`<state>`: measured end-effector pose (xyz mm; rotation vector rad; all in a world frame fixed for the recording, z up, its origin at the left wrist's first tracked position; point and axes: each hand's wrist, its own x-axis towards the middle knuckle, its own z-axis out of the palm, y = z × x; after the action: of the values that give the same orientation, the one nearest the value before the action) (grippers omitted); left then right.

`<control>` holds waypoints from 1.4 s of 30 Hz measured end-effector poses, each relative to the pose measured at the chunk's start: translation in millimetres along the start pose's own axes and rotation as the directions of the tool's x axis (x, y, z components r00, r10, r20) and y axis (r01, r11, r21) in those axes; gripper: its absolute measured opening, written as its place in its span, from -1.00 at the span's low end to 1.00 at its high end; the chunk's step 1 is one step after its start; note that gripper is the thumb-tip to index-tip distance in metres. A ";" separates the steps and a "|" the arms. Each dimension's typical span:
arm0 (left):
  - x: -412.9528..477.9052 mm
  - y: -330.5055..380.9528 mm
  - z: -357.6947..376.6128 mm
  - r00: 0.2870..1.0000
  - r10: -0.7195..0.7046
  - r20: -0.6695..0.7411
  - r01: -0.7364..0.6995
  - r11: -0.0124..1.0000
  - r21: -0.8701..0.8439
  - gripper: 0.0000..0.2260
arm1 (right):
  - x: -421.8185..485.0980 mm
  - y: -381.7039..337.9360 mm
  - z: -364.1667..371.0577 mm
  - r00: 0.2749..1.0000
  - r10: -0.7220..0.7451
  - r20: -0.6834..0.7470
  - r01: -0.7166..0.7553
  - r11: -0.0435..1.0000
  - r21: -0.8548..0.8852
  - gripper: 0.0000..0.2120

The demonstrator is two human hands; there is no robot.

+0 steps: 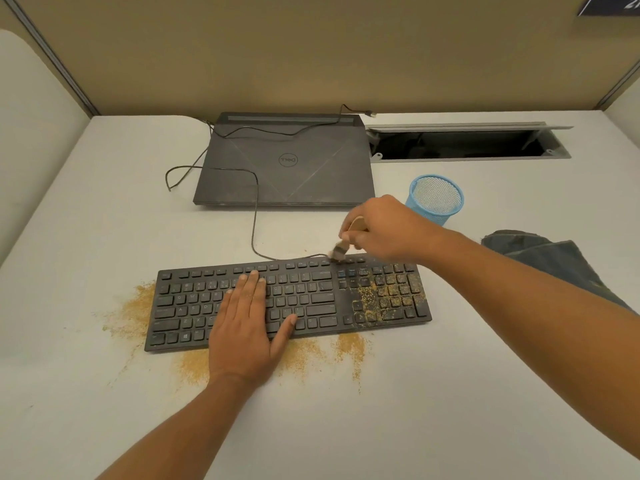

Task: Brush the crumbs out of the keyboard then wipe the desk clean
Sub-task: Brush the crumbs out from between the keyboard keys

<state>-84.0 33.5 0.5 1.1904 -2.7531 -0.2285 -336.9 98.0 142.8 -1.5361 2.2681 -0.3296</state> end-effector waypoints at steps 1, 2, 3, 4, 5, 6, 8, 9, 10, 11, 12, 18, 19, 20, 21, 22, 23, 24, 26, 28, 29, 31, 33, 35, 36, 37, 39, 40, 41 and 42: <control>0.2 -0.2 0.0 1.000 0.000 -0.003 0.000 1.000 -0.003 -0.26 | 0.2 -0.1 1.1 1.000 -0.004 0.023 0.004 1.000 0.007 -0.80; 0.3 -0.6 0.5 1.000 0.000 -0.005 0.000 1.000 -0.002 -0.26 | -0.6 0.6 1.8 0.999 0.001 0.054 0.000 1.000 -0.018 -0.79; 0.6 -0.7 1.0 1.000 0.003 -0.002 -0.003 1.000 0.000 -0.27 | -1.4 1.7 1.0 0.997 0.019 0.081 -0.014 0.998 -0.058 -0.77; 0.4 -0.7 1.4 1.000 0.004 0.001 -0.004 1.000 0.002 -0.27 | -2.6 1.9 -1.4 0.995 0.040 0.086 -0.032 0.995 -0.090 -0.75; 0.8 -0.9 1.2 1.000 0.002 -0.001 -0.002 1.000 0.003 -0.27 | -2.6 3.5 -3.3 0.997 0.046 0.069 -0.038 0.993 -0.110 -0.73; 1.3 -1.6 1.0 1.000 0.002 -0.003 -0.002 1.000 0.005 -0.27 | -3.3 5.1 -4.3 0.998 0.043 0.037 -0.039 0.993 -0.109 -0.71; 1.7 -1.4 1.3 1.000 0.004 -0.001 -0.004 1.000 0.006 -0.26 | -5.4 10.9 -2.0 0.999 0.045 -0.002 -0.045 0.995 -0.089 -0.68; 1.5 -1.1 1.2 1.000 0.005 -0.001 -0.005 1.000 0.008 -0.26 | -6.9 14.0 1.1 0.998 0.065 0.023 -0.063 0.995 -0.082 -0.68; 1.5 -0.9 1.3 1.000 0.005 -0.001 -0.005 1.000 0.006 -0.26 | -9.6 17.3 3.8 0.994 0.097 0.058 -0.092 0.992 -0.082 -0.68; 1.6 -0.6 1.3 1.000 0.004 -0.002 -0.004 1.000 0.002 -0.26 | -12.0 20.9 5.0 0.989 0.126 0.071 -0.120 0.989 -0.088 -0.70; 1.6 -0.6 1.4 1.000 0.003 -0.004 -0.003 1.000 0.000 -0.26 | -15.3 22.0 3.6 0.984 0.165 0.070 -0.161 0.985 -0.055 -0.73; 1.2 -0.4 1.3 1.000 0.006 0.003 -0.006 1.000 0.003 -0.26 | -31.1 22.5 0.4 0.985 0.165 0.054 -0.167 0.986 0.028 -0.75; 1.2 -0.6 1.5 1.000 0.005 0.003 -0.005 1.000 0.003 -0.26 | -33.0 24.0 2.6 0.979 0.183 0.094 -0.182 0.983 -0.014 -0.75; 1.2 -0.6 1.5 1.000 0.005 0.002 -0.005 1.000 0.006 -0.26 | -35.0 25.0 3.1 0.976 0.194 0.099 -0.192 0.981 -0.027 -0.75; 1.2 -0.5 1.5 1.000 0.006 0.003 -0.006 1.000 0.011 -0.26 | -36.3 26.7 3.2 0.978 0.194 0.075 -0.193 0.981 -0.017 -0.76; 1.2 -0.4 1.5 1.000 0.005 0.004 -0.005 1.000 0.015 -0.26 | -36.7 27.8 4.1 0.984 0.175 0.027 -0.175 0.985 0.007 -0.76; 1.2 -0.1 1.4 1.000 0.003 0.006 -0.003 1.000 0.016 -0.26 | -37.1 27.6 5.3 0.988 0.152 -0.022 -0.151 0.988 0.041 -0.75; 1.3 0.1 1.3 1.000 0.002 0.006 -0.002 1.000 0.015 -0.26 | -37.5 27.8 7.1 0.989 0.140 -0.036 -0.138 0.988 0.067 -0.72; 1.4 0.6 0.8 1.000 0.002 0.003 -0.002 1.000 0.011 -0.26 | -41.0 27.4 10.2 0.990 0.140 0.033 -0.142 0.989 0.037 -0.70; 1.3 1.1 0.6 1.000 0.005 0.004 -0.005 1.000 0.020 -0.27 | -47.8 24.2 11.0 0.987 0.128 0.095 -0.128 0.992 -0.011 -0.65; 1.5 1.0 0.5 1.000 0.006 0.004 -0.006 1.000 0.026 -0.27 | -50.5 22.7 10.4 0.988 0.111 0.105 -0.110 0.994 -0.012 -0.66; 1.1 0.4 0.5 1.000 0.008 0.006 -0.008 0.999 0.031 -0.26 | -50.5 18.6 6.7 0.996 0.072 0.048 -0.072 0.997 0.012 -0.70; 0.8 -0.1 0.3 1.000 0.006 0.005 -0.006 1.000 0.029 -0.26 | -44.7 15.7 6.5 0.996 0.070 -0.046 -0.067 0.996 0.062 -0.72; 0.9 0.0 0.5 1.000 0.006 0.006 -0.006 1.000 0.030 -0.26 | -36.9 17.5 10.3 0.996 0.078 -0.045 -0.075 0.996 0.052 -0.74; 0.7 0.3 0.5 1.000 0.004 0.007 -0.004 1.000 0.029 -0.26 | -33.8 19.1 11.3 0.996 0.085 -0.003 -0.085 0.996 0.035 -0.74; 0.8 0.3 0.5 1.000 0.001 0.005 -0.001 1.000 0.028 -0.27 | -32.0 19.7 10.3 0.995 0.090 0.040 -0.091 0.996 0.011 -0.75; 1.1 0.6 0.4 1.000 -0.005 0.003 0.005 0.999 0.035 -0.27 | -30.5 18.7 3.9 0.993 0.096 0.069 -0.097 0.995 -0.001 -0.75; 1.1 0.8 0.2 1.000 -0.005 0.006 0.005 0.999 0.041 -0.27 | -29.7 18.7 1.1 0.995 0.085 0.048 -0.086 0.996 0.012 -0.75; 1.2 0.9 0.2 1.000 -0.005 0.007 0.005 0.999 0.042 -0.26 | -29.7 17.5 -0.6 0.998 0.064 0.029 -0.064 0.998 0.017 -0.73; 1.1 0.9 0.1 1.000 -0.006 0.004 0.006 0.999 0.041 -0.26 | -30.6 15.9 -1.3 0.998 0.055 0.035 -0.055 0.998 0.006 -0.72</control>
<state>-85.4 33.3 0.6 1.2092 -2.7715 -0.1763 -340.7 132.3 143.2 -1.4621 2.2753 -0.2927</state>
